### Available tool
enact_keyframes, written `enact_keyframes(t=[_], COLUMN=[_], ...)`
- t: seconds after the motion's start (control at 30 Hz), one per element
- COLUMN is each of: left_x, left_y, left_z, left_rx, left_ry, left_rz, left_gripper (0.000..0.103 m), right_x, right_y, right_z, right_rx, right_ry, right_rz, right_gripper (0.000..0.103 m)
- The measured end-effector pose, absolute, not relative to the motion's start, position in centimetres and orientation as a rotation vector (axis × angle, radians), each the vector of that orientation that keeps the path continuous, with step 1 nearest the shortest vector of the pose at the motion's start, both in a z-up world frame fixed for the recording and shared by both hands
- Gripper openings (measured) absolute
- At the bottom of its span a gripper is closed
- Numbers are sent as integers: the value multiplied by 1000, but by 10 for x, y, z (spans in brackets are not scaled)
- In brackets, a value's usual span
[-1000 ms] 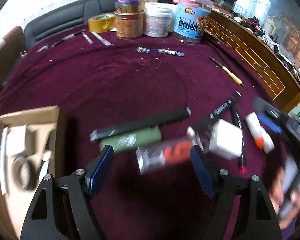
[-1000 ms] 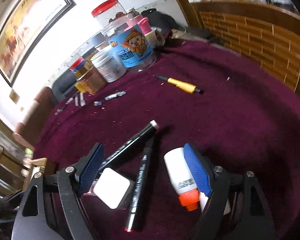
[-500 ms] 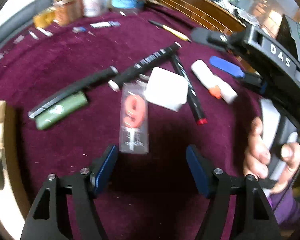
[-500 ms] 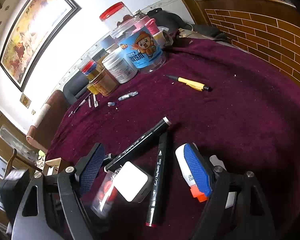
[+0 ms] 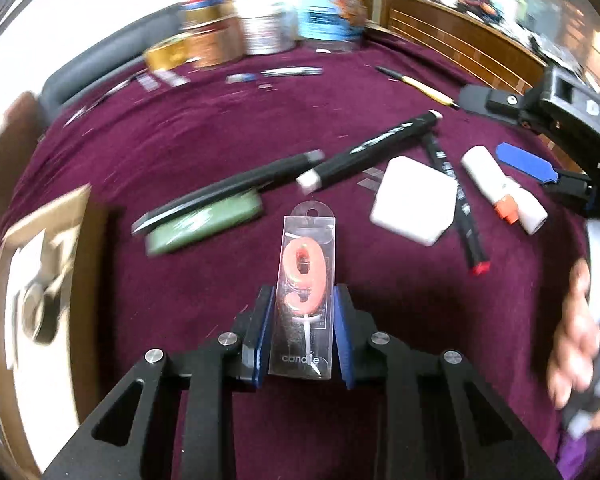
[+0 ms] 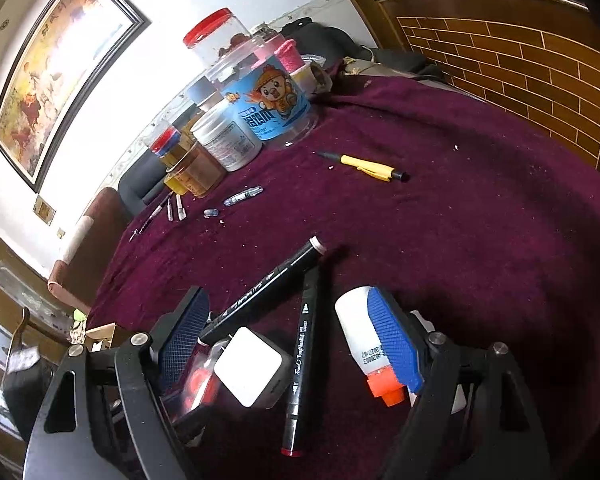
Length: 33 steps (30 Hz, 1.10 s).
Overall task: Organize rigid objects
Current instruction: 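Carry the candle package toward the box with the left gripper while the right grasps the white orange-capped bottle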
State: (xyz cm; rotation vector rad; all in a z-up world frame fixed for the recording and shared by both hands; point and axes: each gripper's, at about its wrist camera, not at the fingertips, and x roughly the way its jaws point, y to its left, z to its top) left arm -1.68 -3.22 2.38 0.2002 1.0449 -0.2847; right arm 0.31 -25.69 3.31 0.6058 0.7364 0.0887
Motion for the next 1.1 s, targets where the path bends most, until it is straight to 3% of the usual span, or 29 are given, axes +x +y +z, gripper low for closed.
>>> enact_keyframes(t=[0.17,0.27,0.33,0.37,0.77,0.9,1.1], left_x=[-31,-29,-33,-35,-97,-105,-106], left_y=[-11,-20,-22,-18,62,76,87], left_z=[17,9,10,11,68,71,60], left_rx=[145,176,174,136,-133,-152,-215], left_ry=[1055,1024,1004,1013,882,860,900], left_rz=[-249,-226,-218,-230,-229,-251,-276], left_gripper=[27,38,34,23,23,23,23], right_x=[4,6,5,4,2,-9,-18], right_y=[-254,-251,-252,-253,-262,-277,-288], right_z=[33,31,30,31,30,30,36], right_rx=[593,576,569,569,524,536,327], right_ry=[738,751,748,740,721,783,886], right_rz=[98,91,78,73,-7,-28,-123], right_gripper=[81,81,81,81,81,81,81])
